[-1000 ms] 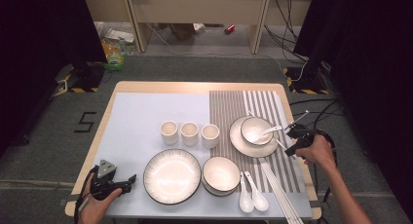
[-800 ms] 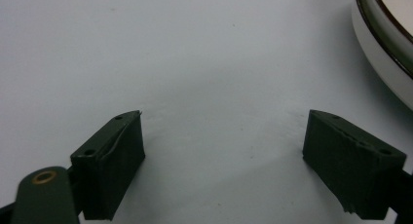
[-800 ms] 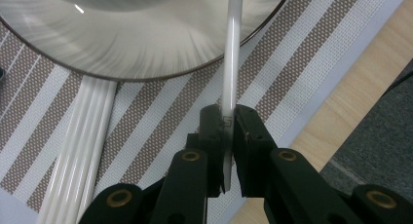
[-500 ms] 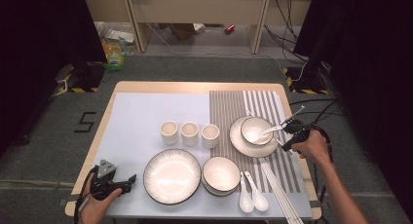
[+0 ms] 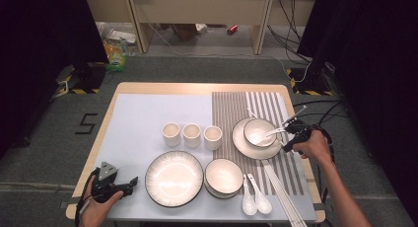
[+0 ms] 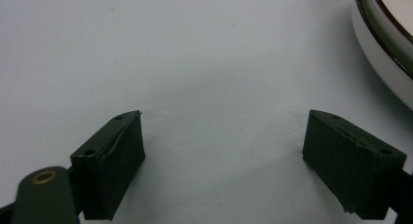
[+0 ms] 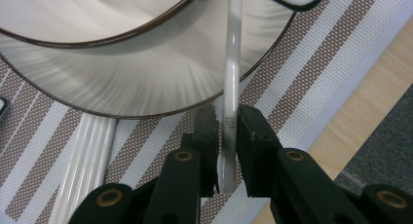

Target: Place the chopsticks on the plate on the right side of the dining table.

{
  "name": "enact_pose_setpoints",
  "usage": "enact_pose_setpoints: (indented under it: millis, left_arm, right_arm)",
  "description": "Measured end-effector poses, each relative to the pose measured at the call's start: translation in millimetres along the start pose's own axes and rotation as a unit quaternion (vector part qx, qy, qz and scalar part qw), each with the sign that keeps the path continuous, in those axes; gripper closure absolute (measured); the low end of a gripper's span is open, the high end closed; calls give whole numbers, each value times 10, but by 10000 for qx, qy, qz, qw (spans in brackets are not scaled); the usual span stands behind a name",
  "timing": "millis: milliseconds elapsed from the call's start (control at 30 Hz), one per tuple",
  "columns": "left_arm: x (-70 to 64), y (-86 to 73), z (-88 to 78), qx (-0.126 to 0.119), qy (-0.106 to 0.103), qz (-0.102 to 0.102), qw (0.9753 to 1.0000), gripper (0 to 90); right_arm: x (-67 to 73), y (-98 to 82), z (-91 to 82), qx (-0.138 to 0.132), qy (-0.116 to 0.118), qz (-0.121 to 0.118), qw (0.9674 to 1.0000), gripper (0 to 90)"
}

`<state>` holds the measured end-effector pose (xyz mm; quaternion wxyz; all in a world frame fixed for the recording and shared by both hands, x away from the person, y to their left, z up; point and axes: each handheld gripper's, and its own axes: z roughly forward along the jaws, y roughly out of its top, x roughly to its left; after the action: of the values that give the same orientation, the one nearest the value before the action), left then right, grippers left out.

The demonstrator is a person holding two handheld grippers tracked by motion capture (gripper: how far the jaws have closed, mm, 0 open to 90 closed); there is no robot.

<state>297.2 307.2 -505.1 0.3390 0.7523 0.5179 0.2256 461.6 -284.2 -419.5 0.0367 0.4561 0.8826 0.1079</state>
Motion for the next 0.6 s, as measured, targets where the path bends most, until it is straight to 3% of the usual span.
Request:
enact_pose_setpoints:
  millis: [100, 167, 367, 600]
  left_arm:
    - [-1, 0, 1, -8, -5, -12, 10000, 142]
    - [-3, -1, 1, -14, -6, -17, 10000, 142]
    - [-2, 0, 0, -6, 0, -5, 10000, 142]
    - [-4, 0, 1, -17, -10, -28, 10000, 142]
  right_arm:
    - [16, -8, -39, -54, -55, 42, 10000, 727]
    - [37, -34, -153, -174, -323, 134, 9992, 696]
    - [108, -117, -321, -303, -326, -79, 9990, 693]
    - [226, -286, -355, -436, -184, -185, 9987, 689]
